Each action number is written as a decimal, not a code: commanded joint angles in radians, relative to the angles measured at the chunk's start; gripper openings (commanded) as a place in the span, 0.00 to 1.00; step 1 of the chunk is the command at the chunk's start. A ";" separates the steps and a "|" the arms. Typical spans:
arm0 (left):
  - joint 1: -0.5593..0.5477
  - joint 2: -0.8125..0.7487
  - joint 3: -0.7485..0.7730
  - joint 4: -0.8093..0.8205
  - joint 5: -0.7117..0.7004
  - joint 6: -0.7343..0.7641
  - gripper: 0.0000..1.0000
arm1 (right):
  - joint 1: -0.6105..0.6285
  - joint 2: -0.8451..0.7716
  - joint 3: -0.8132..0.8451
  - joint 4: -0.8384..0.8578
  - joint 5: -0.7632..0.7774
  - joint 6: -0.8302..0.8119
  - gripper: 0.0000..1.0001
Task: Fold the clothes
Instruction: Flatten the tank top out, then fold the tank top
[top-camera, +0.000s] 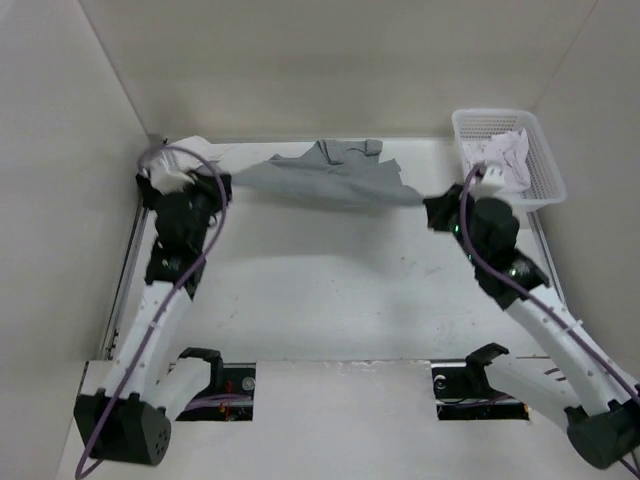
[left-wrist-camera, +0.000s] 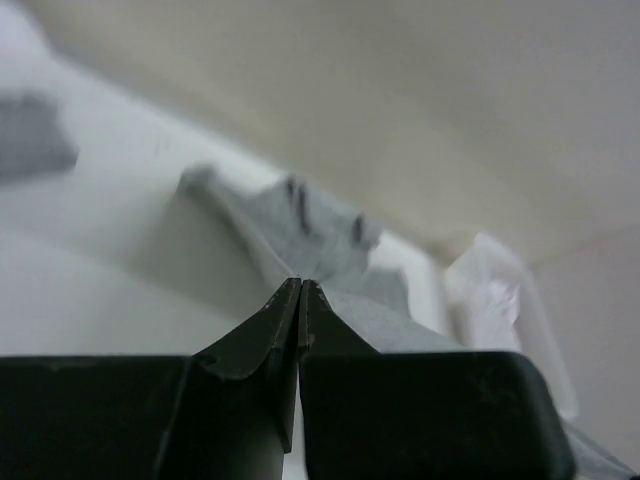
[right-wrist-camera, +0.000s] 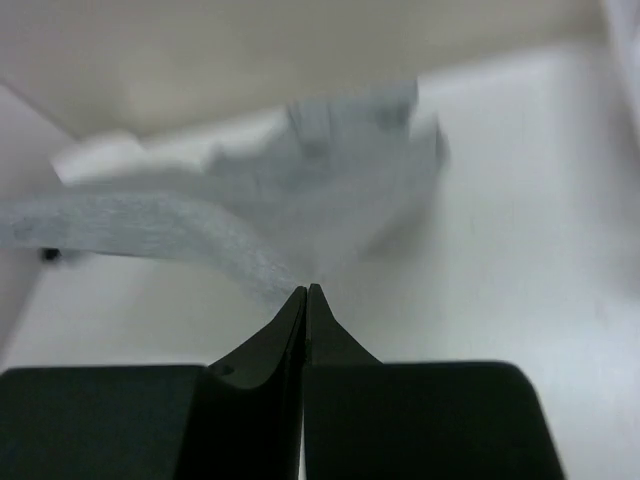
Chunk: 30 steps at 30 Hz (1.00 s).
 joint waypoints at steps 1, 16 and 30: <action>-0.065 -0.270 -0.305 0.087 -0.118 0.021 0.00 | 0.070 -0.224 -0.251 0.125 0.039 0.136 0.00; -0.248 -0.978 -0.489 -0.725 -0.161 -0.289 0.00 | 0.779 -0.642 -0.591 -0.541 0.271 0.804 0.00; -0.142 0.095 -0.258 0.247 -0.256 -0.194 0.00 | -0.022 0.098 -0.279 0.258 -0.033 0.285 0.00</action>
